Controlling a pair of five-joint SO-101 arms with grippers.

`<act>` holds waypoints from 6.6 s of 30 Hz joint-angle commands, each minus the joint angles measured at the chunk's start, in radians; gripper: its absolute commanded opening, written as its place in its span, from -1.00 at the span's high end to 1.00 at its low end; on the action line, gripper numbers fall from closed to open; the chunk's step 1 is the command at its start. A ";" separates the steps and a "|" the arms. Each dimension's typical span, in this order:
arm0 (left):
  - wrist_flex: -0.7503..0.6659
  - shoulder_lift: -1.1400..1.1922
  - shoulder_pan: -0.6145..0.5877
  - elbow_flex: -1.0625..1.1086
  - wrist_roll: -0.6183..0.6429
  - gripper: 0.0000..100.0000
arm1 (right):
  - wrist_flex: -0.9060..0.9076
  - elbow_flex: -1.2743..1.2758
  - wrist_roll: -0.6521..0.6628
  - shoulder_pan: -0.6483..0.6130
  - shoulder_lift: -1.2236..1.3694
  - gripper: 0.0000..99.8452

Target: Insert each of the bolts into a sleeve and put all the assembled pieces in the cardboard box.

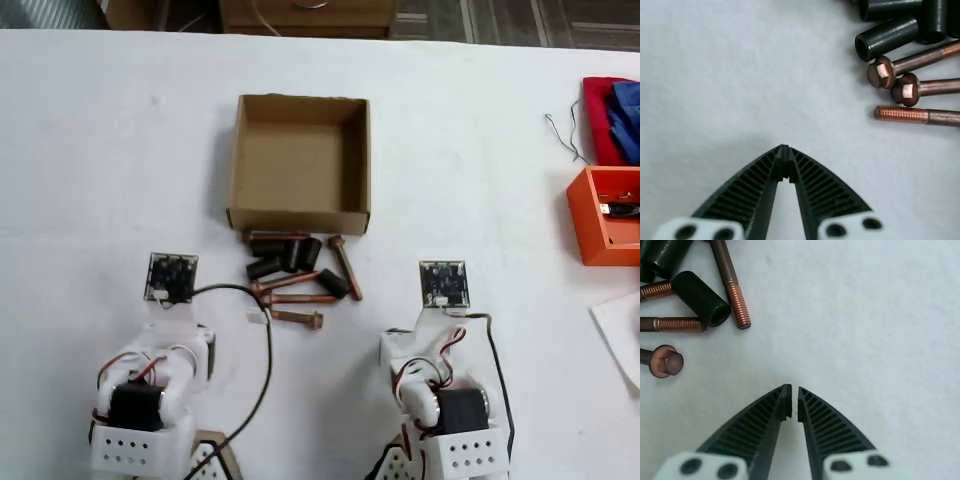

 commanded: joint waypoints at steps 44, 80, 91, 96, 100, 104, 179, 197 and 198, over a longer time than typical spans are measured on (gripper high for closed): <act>0.003 -0.021 0.012 0.019 0.002 0.95 | -0.268 -0.005 0.009 -0.220 -0.007 0.96; 0.003 -0.021 0.012 0.019 0.002 0.95 | 0.444 -1.475 0.120 -0.226 0.940 0.96; 0.003 -0.021 0.012 0.019 0.002 0.95 | 0.371 -1.272 0.523 -0.315 1.489 0.55; 0.003 -0.021 0.012 0.019 0.002 0.95 | 0.214 -1.341 0.525 -0.340 1.613 0.54; 0.003 -0.021 0.012 0.019 0.002 0.95 | 0.174 -1.396 0.531 -0.360 1.753 0.52; 0.003 -0.021 0.012 0.019 0.002 0.95 | 0.176 -1.484 0.531 -0.392 1.882 0.61; 0.003 -0.021 0.012 0.019 0.002 0.95 | -0.122 -1.240 0.617 -0.288 2.003 0.97; 0.003 -0.021 0.012 0.019 0.002 0.95 | -0.035 -1.065 0.609 -0.288 1.199 0.96; 0.003 -0.021 0.012 0.019 0.002 0.95 | -0.035 -1.048 0.609 -0.288 1.119 0.96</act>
